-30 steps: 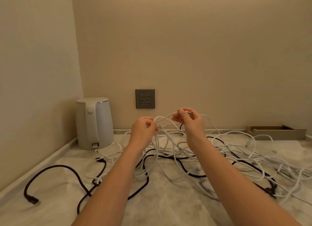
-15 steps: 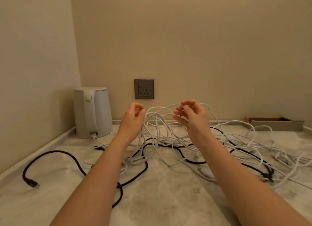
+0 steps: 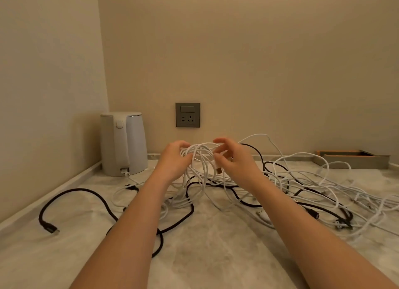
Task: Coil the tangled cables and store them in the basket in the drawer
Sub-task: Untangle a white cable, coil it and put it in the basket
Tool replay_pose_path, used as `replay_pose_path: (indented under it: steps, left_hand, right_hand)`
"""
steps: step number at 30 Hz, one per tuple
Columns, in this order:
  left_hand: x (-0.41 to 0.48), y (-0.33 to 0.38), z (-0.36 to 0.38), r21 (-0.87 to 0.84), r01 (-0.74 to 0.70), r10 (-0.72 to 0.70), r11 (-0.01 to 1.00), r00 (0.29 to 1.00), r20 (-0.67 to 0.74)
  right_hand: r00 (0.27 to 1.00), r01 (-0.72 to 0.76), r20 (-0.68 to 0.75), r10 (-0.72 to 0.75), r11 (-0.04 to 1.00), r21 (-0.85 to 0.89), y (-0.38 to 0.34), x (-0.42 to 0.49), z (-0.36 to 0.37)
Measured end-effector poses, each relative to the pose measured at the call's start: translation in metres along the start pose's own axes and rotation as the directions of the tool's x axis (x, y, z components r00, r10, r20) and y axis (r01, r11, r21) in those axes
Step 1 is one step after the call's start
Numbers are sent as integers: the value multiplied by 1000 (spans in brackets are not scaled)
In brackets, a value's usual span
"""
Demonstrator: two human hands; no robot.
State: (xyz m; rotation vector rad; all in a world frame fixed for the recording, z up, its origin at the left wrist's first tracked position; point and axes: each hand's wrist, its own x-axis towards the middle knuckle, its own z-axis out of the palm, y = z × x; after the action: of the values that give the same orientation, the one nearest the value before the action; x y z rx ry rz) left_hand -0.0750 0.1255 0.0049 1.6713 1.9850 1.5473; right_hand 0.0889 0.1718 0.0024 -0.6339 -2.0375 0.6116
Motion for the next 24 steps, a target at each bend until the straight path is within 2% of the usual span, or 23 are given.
replay_pose_path:
  steps: [3, 6, 9, 12, 14, 15, 18, 20, 22, 24]
  left_hand:
    - [-2, 4, 0, -47, -71, 69, 996, 997, -37]
    - [-4, 4, -1, -69, -63, 54, 996, 990, -133]
    - [-3, 1, -6, -125, 15, -47, 992, 965, -257]
    - [-2, -1, -10, -166, 58, -100, 985, 960, -261]
    - [-4, 1, -8, -148, 41, -70, 988, 978, -197]
    - [-5, 3, -7, -123, 20, -40, 992, 986, -163]
    - [-6, 6, -4, -111, -52, 45, 992, 997, -64]
    - [-7, 10, -4, -171, -100, 108, 980, 993, 37]
    - [-11, 15, -3, -211, -132, 171, 969, 969, 180]
    - [-15, 19, -4, -277, -96, 176, 956, 943, 282]
  right_hand:
    - [1000, -6, 12, 8, 987, -158, -3, 0, 1]
    - [997, -52, 27, 66, 934, -354, -8, 2, -6]
    - [975, -93, 112, 192, 810, -579, -15, 3, -15]
    - [951, 19, 221, 214, 675, -737, -19, 2, -15]
    - [946, 56, 267, 185, 716, -696, -18, -1, -11]
    - [953, 57, 267, 141, 785, -617, -18, -1, -9]
    - [992, 16, 125, 14, 971, -237, -17, 1, 0]
    - [999, -11, 34, 11, 1000, -4, -15, 4, 5]
    - [1000, 11, -15, -10, 998, 62, -16, 3, 10]
    - [996, 28, -92, -15, 990, 137, -18, 4, 12]
